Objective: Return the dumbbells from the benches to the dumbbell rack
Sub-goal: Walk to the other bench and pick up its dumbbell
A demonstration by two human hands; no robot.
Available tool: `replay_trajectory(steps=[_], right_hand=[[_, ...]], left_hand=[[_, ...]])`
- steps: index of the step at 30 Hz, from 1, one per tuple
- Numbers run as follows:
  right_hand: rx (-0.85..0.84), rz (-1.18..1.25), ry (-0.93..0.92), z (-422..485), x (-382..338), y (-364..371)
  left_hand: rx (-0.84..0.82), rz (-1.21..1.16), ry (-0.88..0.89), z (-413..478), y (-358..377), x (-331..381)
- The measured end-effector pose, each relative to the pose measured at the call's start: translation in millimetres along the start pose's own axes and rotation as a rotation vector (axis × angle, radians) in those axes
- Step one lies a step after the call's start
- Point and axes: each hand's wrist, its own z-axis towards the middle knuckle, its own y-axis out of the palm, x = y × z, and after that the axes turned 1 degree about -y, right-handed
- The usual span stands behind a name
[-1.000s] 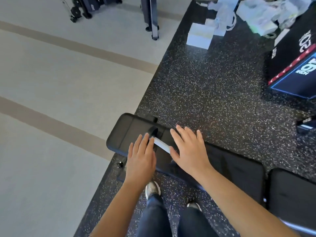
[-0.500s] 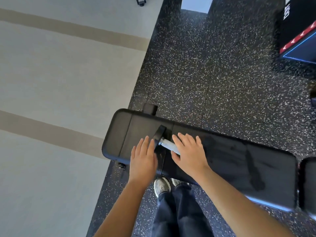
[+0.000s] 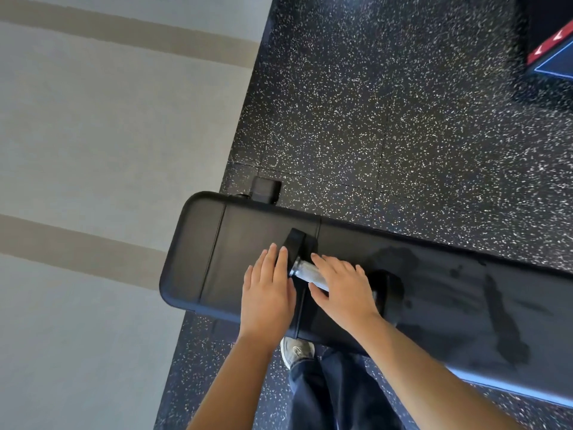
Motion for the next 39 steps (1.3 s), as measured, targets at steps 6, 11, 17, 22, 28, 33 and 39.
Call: replay_trajectory(steps=[6,11,17,22,28,33,39], right_hand=[[-0.111,0.204,-0.015,3,7,7],[-0.159,0.229,0.043,10,7,9],[-0.259,0.312,0.067,17,10,3],[-0.381,0.463,0.1,16,9,-15],[-0.477,0.433,0.095,-5,4,-50],[-0.487,0.439,0.084,-26,-1,-96],[-0.474,0.471,0.075,-60,3,-172]], left_hand=[[-0.01,-0.127,-0.042,0,7,0],[0.013,-0.136,-0.056,1,10,4],[0.033,-0.256,-0.138,1,14,9],[0.02,-0.549,-0.309,-1,-5,15],[-0.038,-0.674,-0.432,-12,-36,29],[-0.049,-0.711,-0.449,-21,-79,51],[-0.008,-0.685,-0.375,-26,-140,103]])
